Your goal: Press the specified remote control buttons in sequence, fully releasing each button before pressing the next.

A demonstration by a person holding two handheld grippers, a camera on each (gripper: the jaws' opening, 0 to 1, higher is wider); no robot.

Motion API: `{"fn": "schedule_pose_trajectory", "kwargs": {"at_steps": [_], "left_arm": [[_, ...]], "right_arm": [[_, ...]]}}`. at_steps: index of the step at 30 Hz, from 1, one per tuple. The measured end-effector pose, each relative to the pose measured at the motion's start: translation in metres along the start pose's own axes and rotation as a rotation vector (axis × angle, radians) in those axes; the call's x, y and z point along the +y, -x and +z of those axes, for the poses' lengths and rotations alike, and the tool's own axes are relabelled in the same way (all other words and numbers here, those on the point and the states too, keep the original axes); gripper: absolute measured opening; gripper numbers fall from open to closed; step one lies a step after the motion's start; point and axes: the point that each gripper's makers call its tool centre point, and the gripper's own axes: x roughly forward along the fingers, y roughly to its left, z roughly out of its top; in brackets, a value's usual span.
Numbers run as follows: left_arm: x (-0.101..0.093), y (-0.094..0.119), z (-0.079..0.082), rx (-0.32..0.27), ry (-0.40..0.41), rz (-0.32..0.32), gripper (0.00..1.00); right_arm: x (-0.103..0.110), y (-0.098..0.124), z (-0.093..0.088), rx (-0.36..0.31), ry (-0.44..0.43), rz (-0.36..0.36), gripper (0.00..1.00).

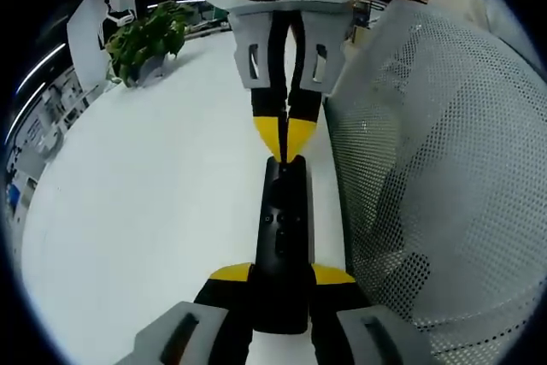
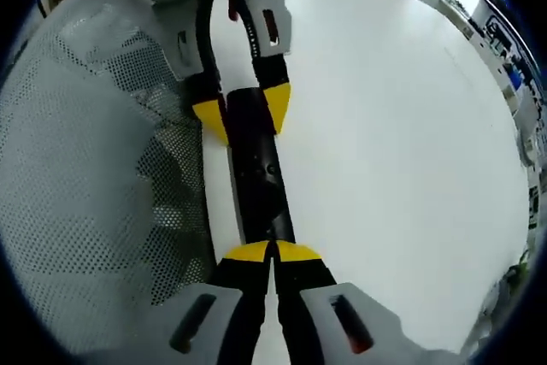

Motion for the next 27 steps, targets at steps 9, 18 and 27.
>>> {"fn": "schedule_pose_trajectory", "kwargs": {"at_steps": [9, 18, 27], "left_arm": [[-0.001, 0.000, 0.000, -0.001, 0.005, 0.001, 0.24], [-0.001, 0.000, 0.000, -0.002, 0.009, 0.001, 0.24], [-0.001, -0.001, 0.000, -0.004, 0.011, -0.001, 0.24]], "right_arm": [[0.000, 0.003, 0.000, -0.109, -0.111, -0.015, 0.00], [0.004, 0.002, 0.010, -0.122, -0.079, -0.023, 0.00], [0.003, 0.001, 0.011, -0.093, -0.040, -0.024, 0.00]]}}
